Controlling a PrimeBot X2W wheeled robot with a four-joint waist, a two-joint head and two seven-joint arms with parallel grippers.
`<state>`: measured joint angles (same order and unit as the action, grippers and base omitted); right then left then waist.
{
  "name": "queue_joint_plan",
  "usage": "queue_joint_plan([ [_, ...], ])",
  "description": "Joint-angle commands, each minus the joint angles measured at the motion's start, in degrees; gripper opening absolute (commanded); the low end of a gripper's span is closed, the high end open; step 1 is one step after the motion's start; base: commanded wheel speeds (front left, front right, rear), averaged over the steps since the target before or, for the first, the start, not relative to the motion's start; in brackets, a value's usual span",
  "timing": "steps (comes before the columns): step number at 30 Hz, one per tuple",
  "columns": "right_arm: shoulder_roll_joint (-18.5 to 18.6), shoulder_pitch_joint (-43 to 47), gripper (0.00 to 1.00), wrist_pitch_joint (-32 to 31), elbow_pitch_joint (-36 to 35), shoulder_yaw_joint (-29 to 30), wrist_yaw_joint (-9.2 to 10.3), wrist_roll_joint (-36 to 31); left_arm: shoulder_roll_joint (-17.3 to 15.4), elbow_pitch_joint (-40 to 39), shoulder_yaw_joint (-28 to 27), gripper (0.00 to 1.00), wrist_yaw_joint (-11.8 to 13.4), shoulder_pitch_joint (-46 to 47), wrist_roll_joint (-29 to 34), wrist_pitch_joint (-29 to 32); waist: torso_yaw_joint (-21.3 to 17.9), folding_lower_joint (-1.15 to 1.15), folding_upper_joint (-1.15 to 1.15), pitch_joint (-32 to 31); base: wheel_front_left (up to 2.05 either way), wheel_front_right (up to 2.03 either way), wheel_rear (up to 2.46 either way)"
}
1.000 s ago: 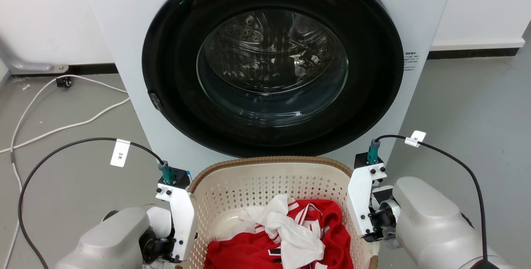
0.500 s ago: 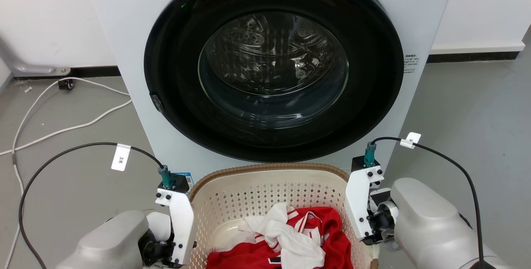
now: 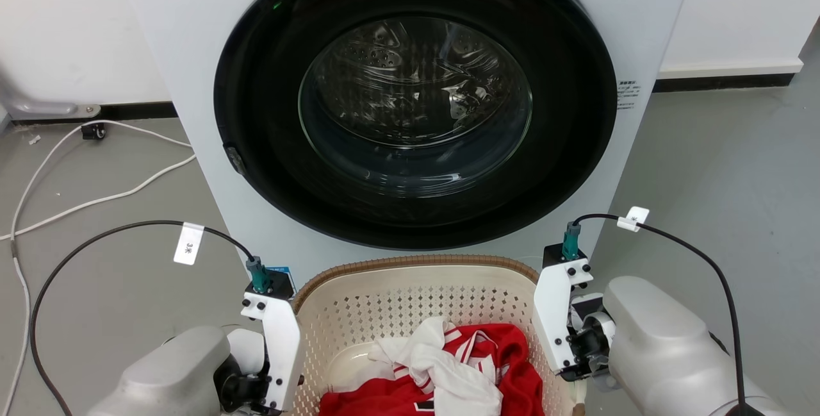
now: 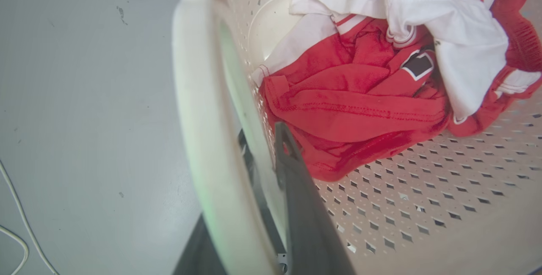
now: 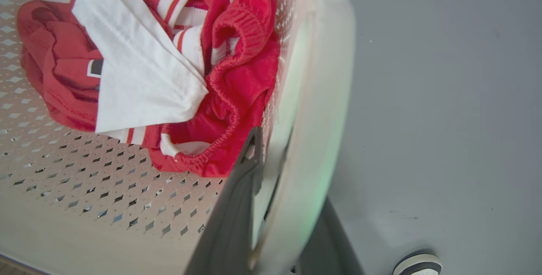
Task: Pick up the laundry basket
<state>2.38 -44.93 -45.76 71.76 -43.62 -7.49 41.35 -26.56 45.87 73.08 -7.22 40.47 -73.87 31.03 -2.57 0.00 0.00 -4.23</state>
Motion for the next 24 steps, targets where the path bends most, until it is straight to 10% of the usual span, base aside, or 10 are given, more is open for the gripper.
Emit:
queue_joint_plan([
  [1,0.91,-0.72,0.0,-0.11,0.23,-0.2,0.0,0.02,-0.61,-0.09,0.44,0.0,-0.43,-0.38,0.17,0.43,-0.12,0.0,0.0,0.06,0.0,0.0,0.0],
  [24,0.89,-1.31,0.0,-0.44,0.65,-1.2,0.0,1.67,-0.7,0.12,0.47,0.0,-0.42,0.97,0.39,1.07,-0.11,0.0,0.0,0.48,0.0,0.0,0.0],
])
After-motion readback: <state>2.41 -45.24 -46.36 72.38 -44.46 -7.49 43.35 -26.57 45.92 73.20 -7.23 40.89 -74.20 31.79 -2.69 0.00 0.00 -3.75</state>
